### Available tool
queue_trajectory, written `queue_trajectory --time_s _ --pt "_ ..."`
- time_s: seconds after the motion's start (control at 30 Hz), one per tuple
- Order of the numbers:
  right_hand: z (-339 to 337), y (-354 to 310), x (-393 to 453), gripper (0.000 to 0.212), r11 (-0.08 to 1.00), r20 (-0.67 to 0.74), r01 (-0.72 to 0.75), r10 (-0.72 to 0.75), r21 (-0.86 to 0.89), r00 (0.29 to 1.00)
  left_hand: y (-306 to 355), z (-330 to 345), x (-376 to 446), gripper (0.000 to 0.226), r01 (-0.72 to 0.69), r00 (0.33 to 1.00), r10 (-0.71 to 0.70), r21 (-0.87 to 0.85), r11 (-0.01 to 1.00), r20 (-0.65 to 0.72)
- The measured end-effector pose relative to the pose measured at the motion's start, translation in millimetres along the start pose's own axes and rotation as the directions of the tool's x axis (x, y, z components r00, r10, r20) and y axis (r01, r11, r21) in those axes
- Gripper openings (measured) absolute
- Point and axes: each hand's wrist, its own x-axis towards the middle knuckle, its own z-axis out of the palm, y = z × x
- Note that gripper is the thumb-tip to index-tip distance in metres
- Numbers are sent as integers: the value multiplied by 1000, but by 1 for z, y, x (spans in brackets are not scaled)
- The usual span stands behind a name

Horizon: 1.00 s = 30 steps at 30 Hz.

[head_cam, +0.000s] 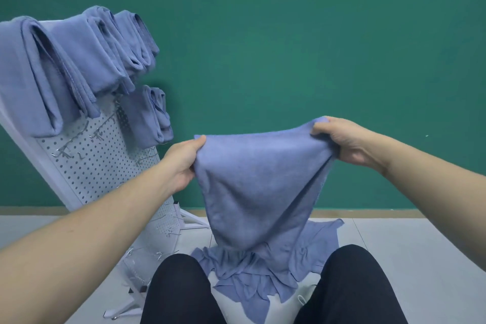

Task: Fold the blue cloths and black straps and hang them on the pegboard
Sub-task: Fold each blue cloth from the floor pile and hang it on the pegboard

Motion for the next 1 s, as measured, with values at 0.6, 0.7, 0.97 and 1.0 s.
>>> queue_trajectory --time_s 0.6,0.7,0.97,1.0 --pt "68 43 -26 23 981 -69 155 -148 115 987 -36 44 -39 18 6 986 -2 -21 1000 166" --pt "81 46 -31 20 979 -24 126 -124 161 992 -45 53 -46 16 -4 988 10 -39 999 152" --pt "102 53 -36 18 968 -43 83 -75 238 996 -58 69 -62 17 -44 990 62 -142 989 126" --pt "104 54 -38 19 968 -49 87 -78 235 996 -58 70 -63 17 -51 990 70 -146 988 124"
